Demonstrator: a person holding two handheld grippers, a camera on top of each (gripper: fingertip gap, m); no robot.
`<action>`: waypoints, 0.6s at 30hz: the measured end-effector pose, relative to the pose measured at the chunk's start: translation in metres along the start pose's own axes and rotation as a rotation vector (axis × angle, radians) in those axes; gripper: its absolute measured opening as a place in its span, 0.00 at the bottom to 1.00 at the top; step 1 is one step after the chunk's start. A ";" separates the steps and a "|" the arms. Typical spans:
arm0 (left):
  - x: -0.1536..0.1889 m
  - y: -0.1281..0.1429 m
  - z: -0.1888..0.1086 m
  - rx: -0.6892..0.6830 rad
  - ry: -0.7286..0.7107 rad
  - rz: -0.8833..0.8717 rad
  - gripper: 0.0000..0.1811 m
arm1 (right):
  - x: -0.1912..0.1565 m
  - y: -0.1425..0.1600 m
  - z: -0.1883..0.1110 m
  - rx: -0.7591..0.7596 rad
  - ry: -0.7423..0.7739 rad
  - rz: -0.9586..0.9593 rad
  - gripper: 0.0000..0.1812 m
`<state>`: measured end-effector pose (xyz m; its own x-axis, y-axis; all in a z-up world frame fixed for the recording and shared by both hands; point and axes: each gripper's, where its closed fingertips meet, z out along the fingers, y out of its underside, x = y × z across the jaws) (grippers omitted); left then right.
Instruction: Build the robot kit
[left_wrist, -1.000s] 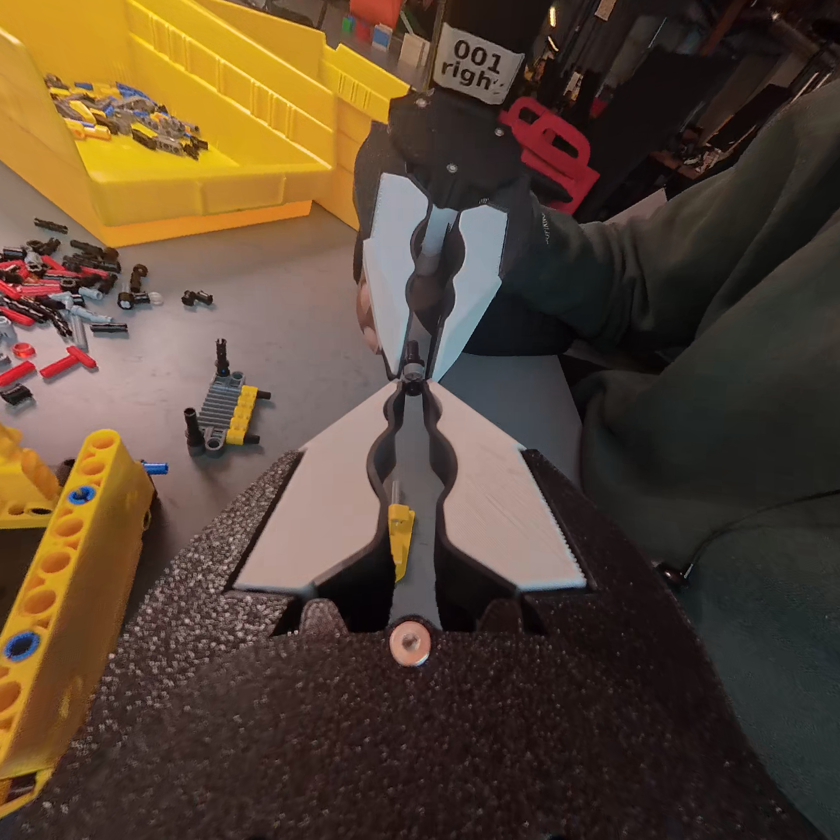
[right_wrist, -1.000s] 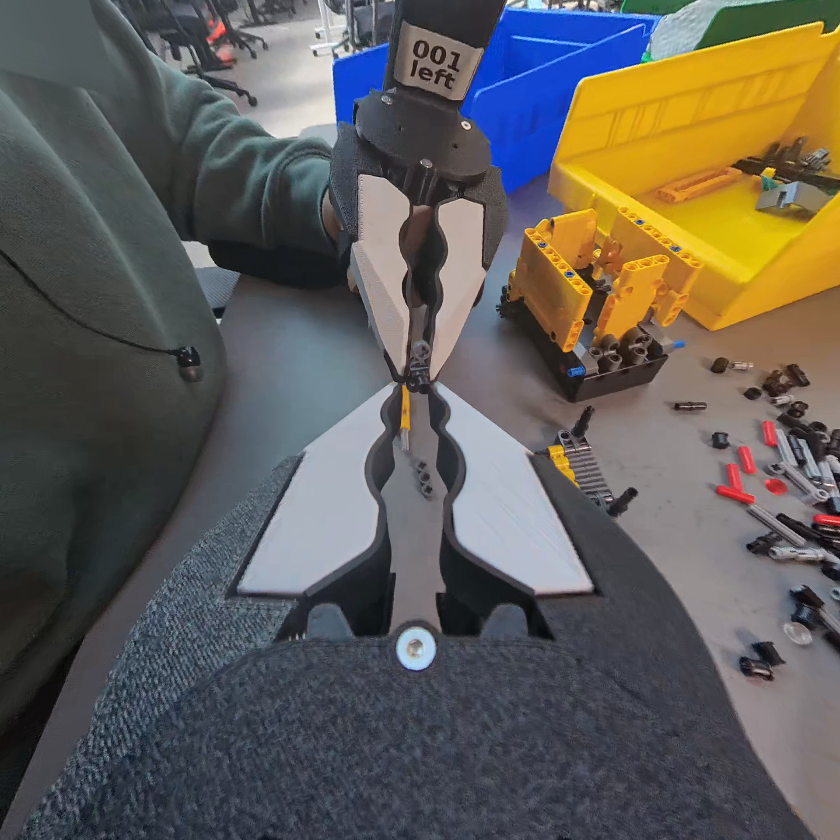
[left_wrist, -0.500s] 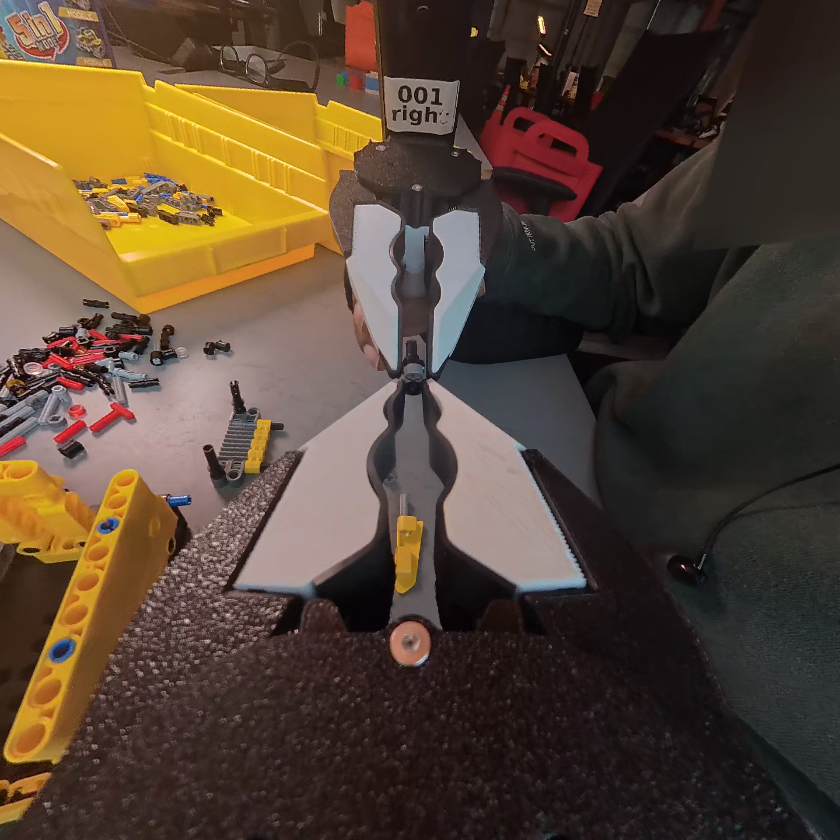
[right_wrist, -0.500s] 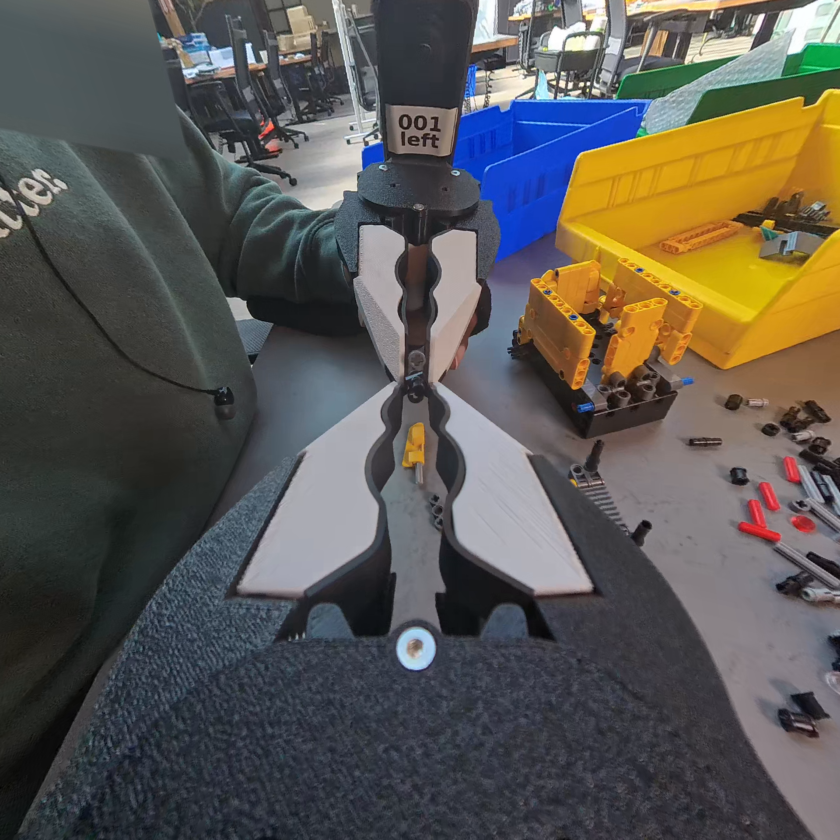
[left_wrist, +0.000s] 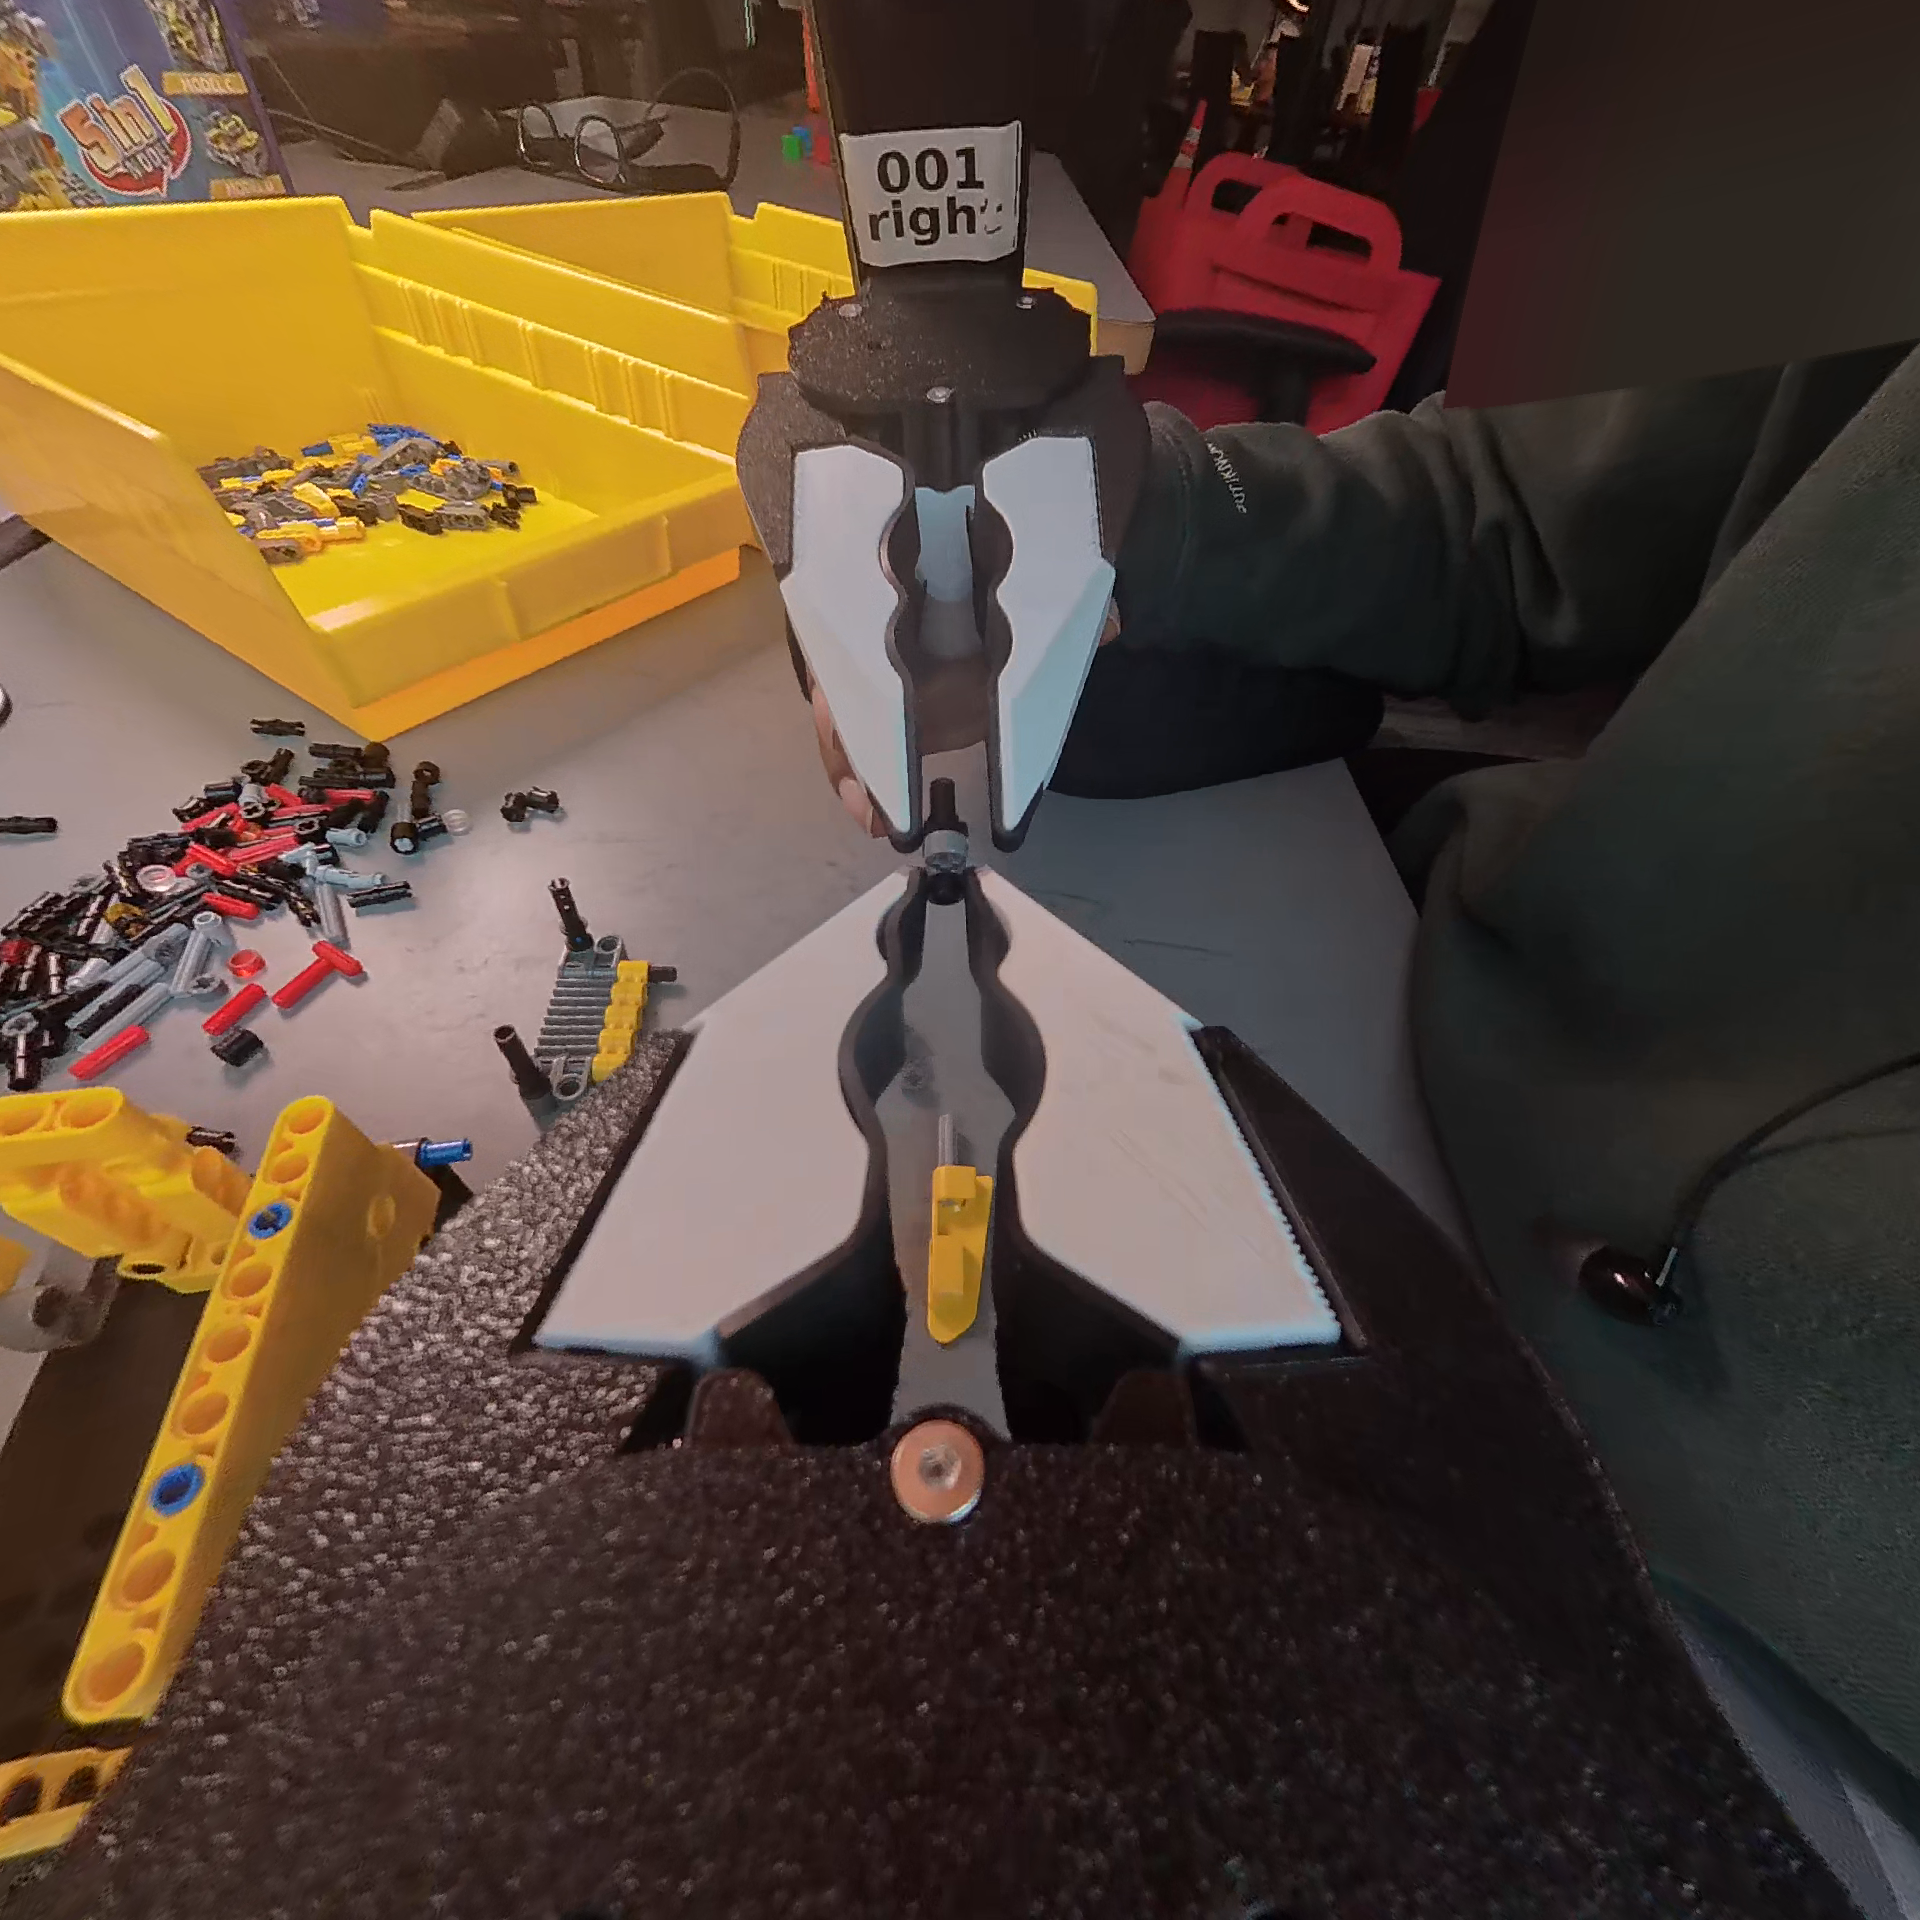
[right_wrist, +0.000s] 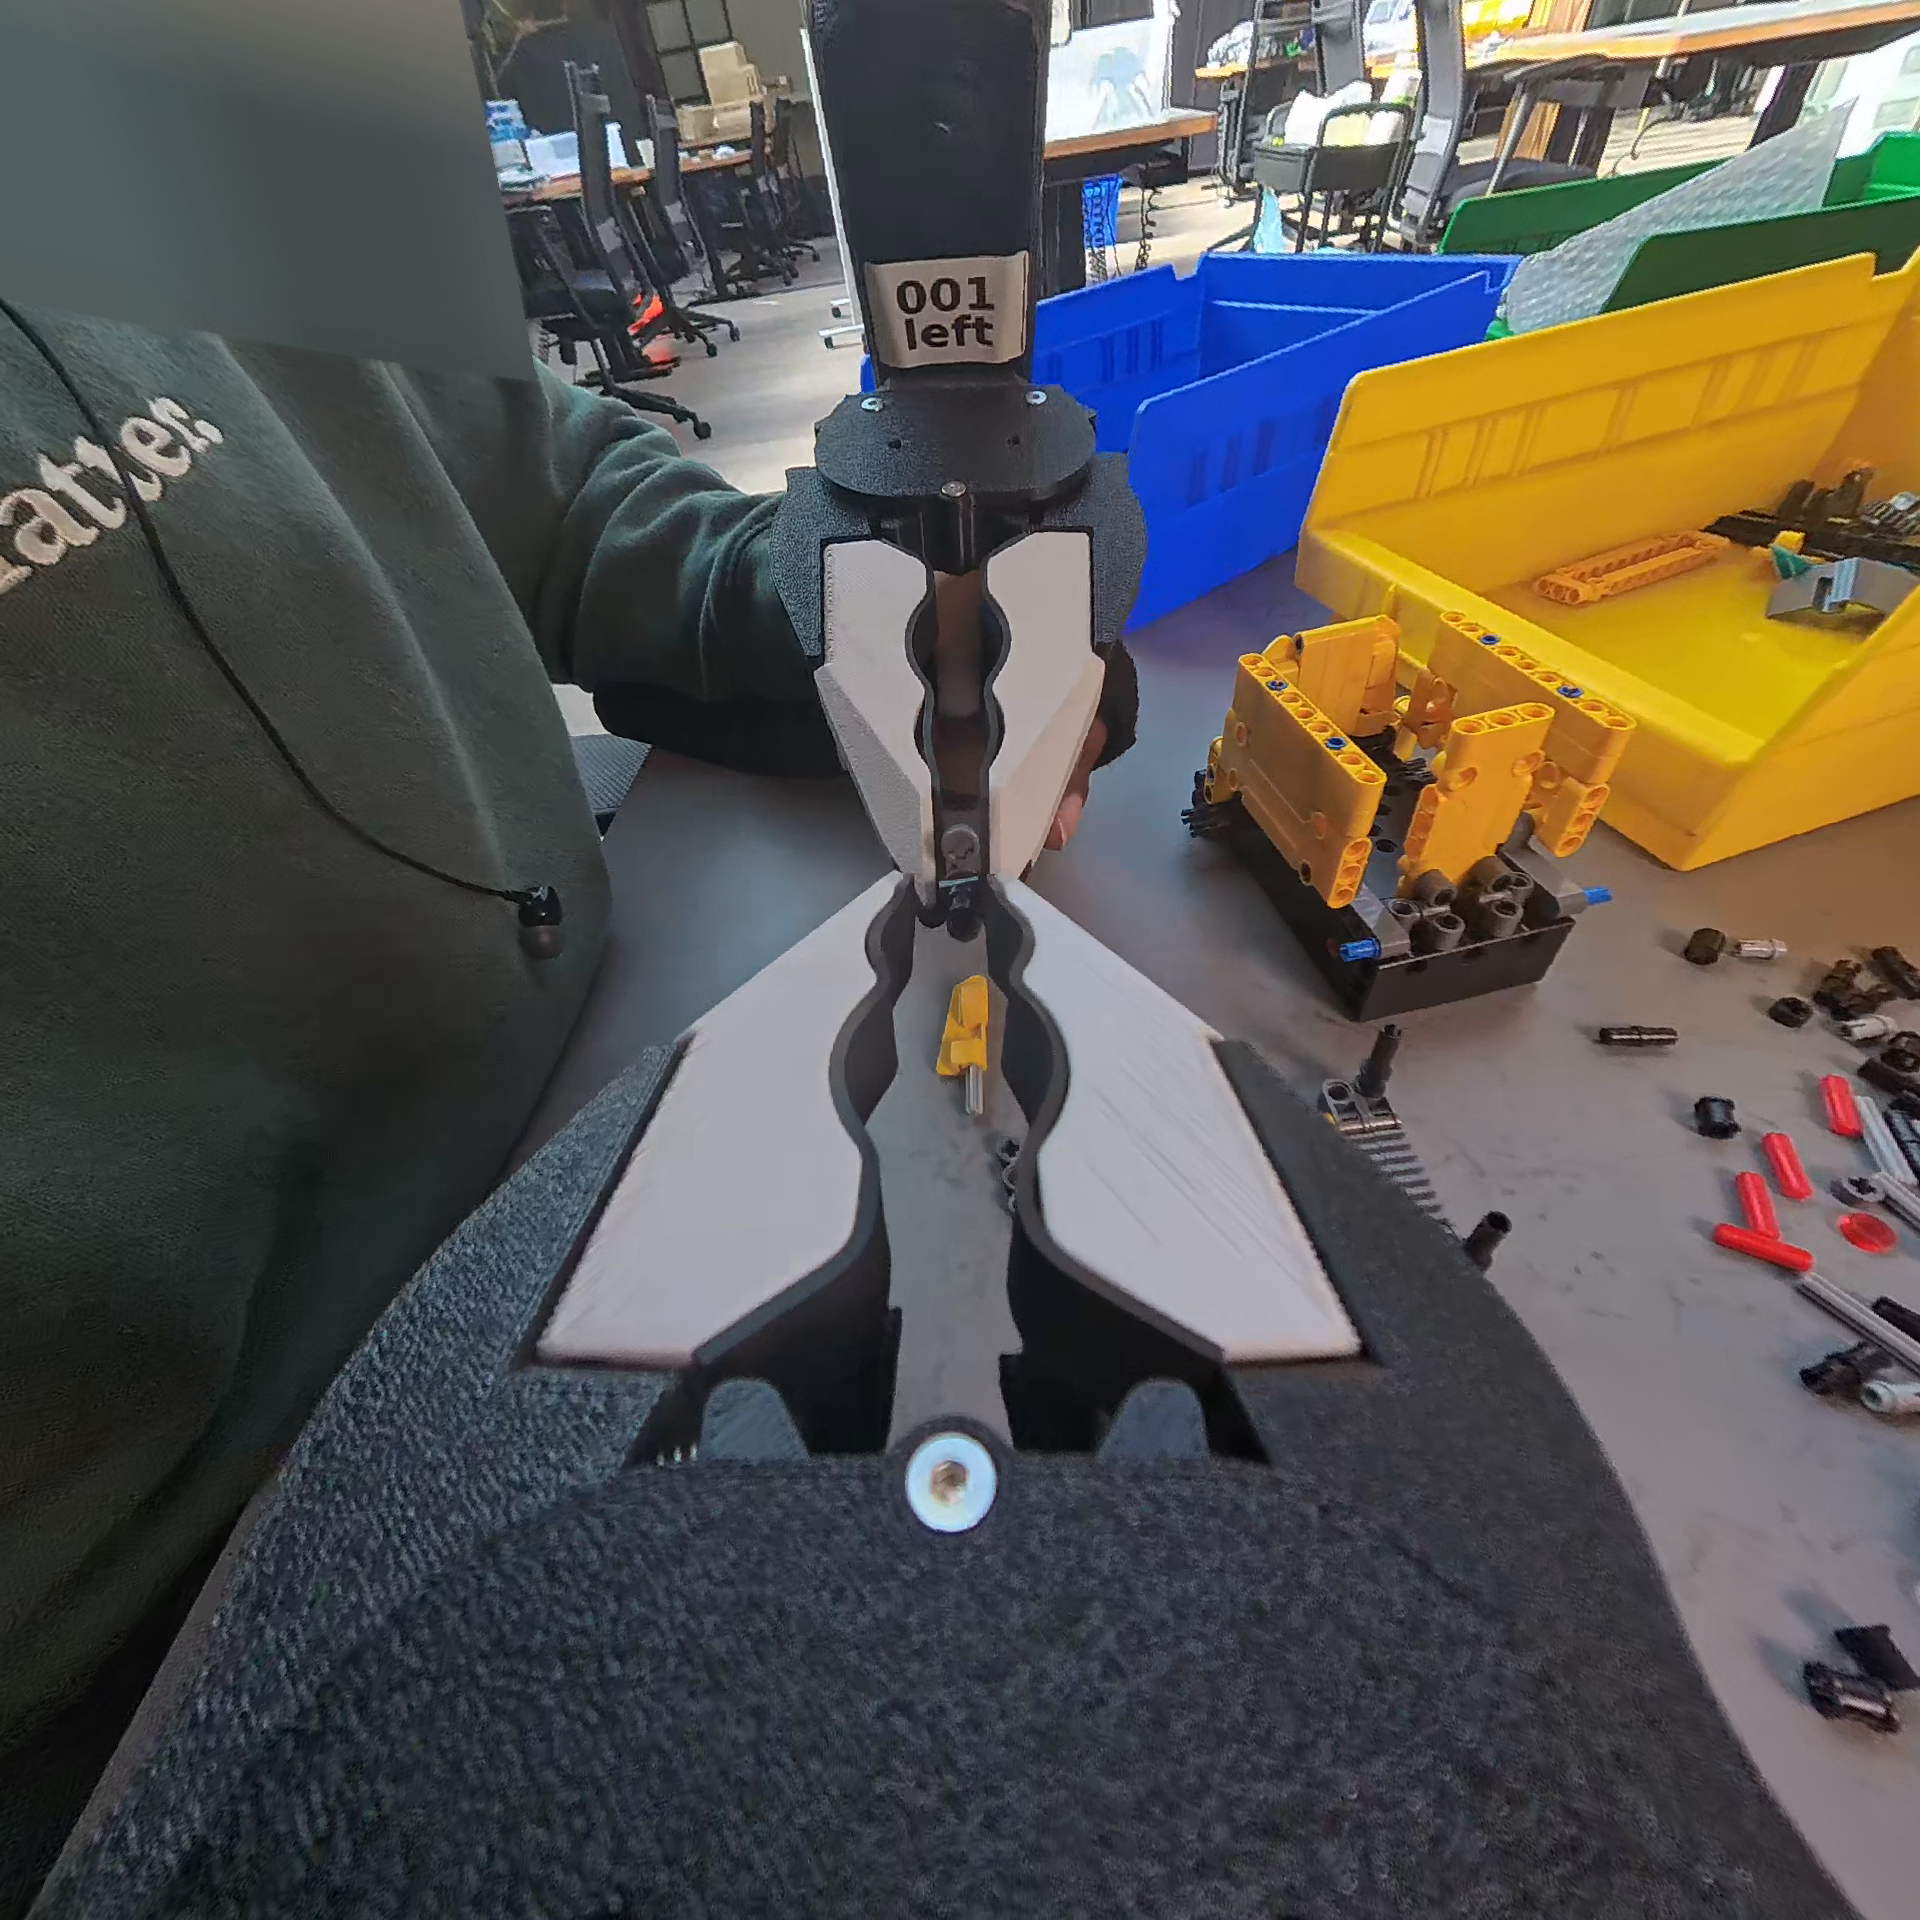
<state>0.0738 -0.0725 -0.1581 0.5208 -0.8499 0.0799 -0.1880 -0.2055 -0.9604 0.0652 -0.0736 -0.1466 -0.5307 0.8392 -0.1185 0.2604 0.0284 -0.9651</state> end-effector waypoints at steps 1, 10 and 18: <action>0.000 0.000 0.000 0.002 -0.001 0.005 0.03 | 0.001 0.001 0.000 -0.005 0.006 -0.004 0.05; -0.001 -0.001 -0.001 0.011 -0.034 0.054 0.03 | 0.002 0.001 0.001 -0.014 0.012 0.017 0.04; -0.013 0.016 -0.001 -0.074 -0.090 0.053 0.16 | 0.014 0.020 -0.008 -0.186 0.037 0.032 0.04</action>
<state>0.0630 -0.0655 -0.1739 0.5809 -0.8140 0.0022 -0.2767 -0.2000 -0.9399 0.0695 -0.0568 -0.1652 -0.4908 0.8604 -0.1368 0.4232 0.0982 -0.9007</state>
